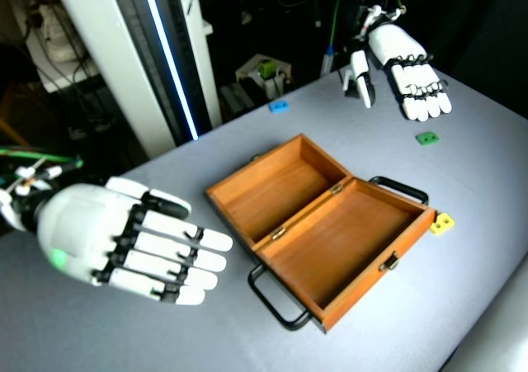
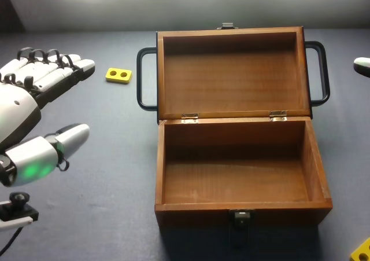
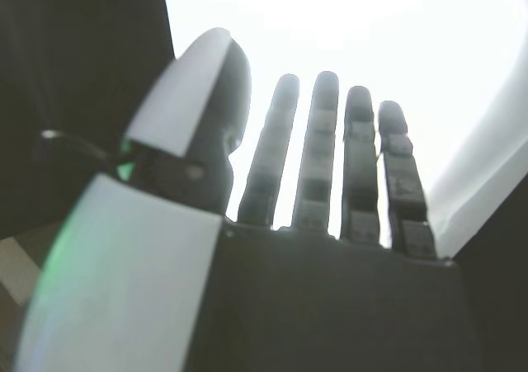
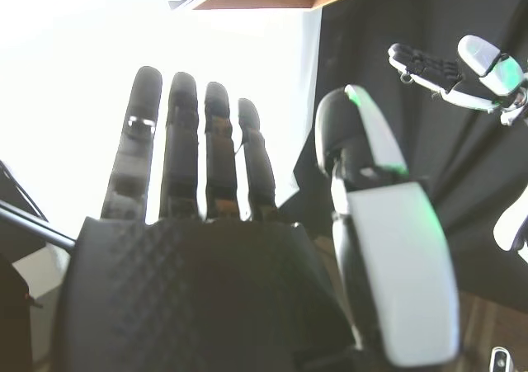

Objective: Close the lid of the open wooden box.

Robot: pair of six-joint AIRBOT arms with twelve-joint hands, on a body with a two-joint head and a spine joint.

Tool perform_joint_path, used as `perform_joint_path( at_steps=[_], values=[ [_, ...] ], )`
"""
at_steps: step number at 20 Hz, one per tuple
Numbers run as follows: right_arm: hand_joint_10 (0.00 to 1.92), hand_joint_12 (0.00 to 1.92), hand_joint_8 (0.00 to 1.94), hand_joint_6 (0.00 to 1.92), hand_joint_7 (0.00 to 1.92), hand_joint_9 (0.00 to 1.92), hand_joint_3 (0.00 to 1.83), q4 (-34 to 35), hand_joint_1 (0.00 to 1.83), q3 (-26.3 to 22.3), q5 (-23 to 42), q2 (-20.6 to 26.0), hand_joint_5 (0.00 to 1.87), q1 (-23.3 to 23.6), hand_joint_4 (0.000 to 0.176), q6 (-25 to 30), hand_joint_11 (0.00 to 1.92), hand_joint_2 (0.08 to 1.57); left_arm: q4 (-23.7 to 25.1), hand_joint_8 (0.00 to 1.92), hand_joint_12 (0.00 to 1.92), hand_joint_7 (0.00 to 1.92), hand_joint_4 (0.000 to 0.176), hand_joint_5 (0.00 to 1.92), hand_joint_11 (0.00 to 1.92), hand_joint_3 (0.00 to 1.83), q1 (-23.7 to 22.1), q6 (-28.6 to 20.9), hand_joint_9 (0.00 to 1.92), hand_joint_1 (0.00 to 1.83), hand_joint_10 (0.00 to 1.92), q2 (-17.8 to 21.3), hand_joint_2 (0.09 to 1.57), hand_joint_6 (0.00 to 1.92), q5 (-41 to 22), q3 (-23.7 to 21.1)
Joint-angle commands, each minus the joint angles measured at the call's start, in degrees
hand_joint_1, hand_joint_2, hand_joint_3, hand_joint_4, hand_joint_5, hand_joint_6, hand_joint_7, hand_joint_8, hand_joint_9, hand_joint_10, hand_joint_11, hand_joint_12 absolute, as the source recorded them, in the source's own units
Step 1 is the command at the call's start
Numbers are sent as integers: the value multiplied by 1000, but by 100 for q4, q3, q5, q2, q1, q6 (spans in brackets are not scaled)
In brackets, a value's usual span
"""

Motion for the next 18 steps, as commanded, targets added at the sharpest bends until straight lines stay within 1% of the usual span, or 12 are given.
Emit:
perform_joint_path(
  at_steps=[1, 2, 4, 6, 8, 9, 10, 11, 12, 13, 17, 18],
  values=[
    [3, 55, 2, 2, 327, 297, 1, 71, 140, 27, 691, -24, 302, 36, 16, 70, 271, 1405, 48, 7, 420, 124, 0, 164, 0, 7, -36, -11, 122, 234, 13, -25, 1476, 4, -699, 36],
    [3, 45, 3, 3, 337, 308, 0, 70, 162, 27, 692, -24, 312, 38, 26, 78, 289, 1403, 46, 6, 410, 132, 0, 162, 0, 4, -36, -11, 130, 229, 10, -25, 1478, 1, -700, 38],
    [4, 34, 3, 4, 350, 323, 0, 69, 228, 28, 695, -23, 326, 39, 16, 91, 315, 1407, 42, 4, 402, 129, 0, 163, 0, 0, -36, -11, 128, 228, 4, -24, 1470, 2, -694, 43],
    [0, 21, 2, 2, 351, 317, 0, 51, 222, 33, 700, -22, 325, 59, 35, 115, 302, 1405, 30, 2, 492, 134, 0, 160, 0, 0, -36, -11, 137, 225, 2, -32, 1465, 2, -697, 43],
    [0, 17, 0, 1, 347, 316, 1, 36, 191, 32, 700, -22, 317, 76, 31, 118, 304, 1408, 25, 4, 480, 146, 0, 177, 0, 1, -36, -13, 145, 163, 4, -36, 1464, 5, -699, 43],
    [4, 16, 2, 2, 351, 327, 0, 30, 164, 32, 700, -22, 319, 83, 42, 119, 312, 1406, 24, 6, 617, 192, 0, 220, 0, 2, -37, -13, 190, 66, 7, -40, 1483, 3, -696, 45],
    [4, 16, 2, 2, 351, 327, 0, 28, 164, 32, 700, -22, 319, 84, 42, 120, 312, 1406, 23, 6, 617, 192, 0, 220, 0, 2, -37, -13, 190, 66, 7, -41, 1483, 3, -695, 45],
    [2, 13, 2, 7, 355, 327, 0, 25, 177, 33, 700, -22, 339, 88, 15, 120, 311, 1403, 21, 1, 445, 150, 0, 149, 0, 0, -38, -13, 155, 2, 3, -46, 1436, 1, -688, 49],
    [2, 13, 2, 7, 355, 327, 0, 25, 177, 33, 700, -22, 339, 88, 15, 120, 311, 1403, 21, 1, 445, 150, 0, 149, 0, 0, -38, -13, 155, 2, 3, -46, 1436, 1, -688, 49],
    [2, 13, 3, 7, 357, 327, 1, 24, 180, 37, 698, -22, 343, 89, 0, 120, 314, 1407, 13, 3, 427, 155, 0, 154, 0, 0, -40, -22, 159, 0, 4, -68, 1409, 3, -665, 67],
    [5, 16, 5, 3, 371, 341, 0, 149, 224, 234, 331, -29, 354, 183, 0, 120, 335, 1421, 35, 0, 380, 122, 0, 132, 2, 0, -258, -383, 111, 0, 0, -300, 1279, 0, -5, 511],
    [2, 14, 1, 2, 366, 336, 2, 160, 187, 516, -329, -64, 342, 375, 0, 120, 337, 1427, 166, 1, 330, 84, 0, 104, 0, 0, -745, -382, 79, 0, 0, -516, 1280, 0, 798, 910]
  ],
)
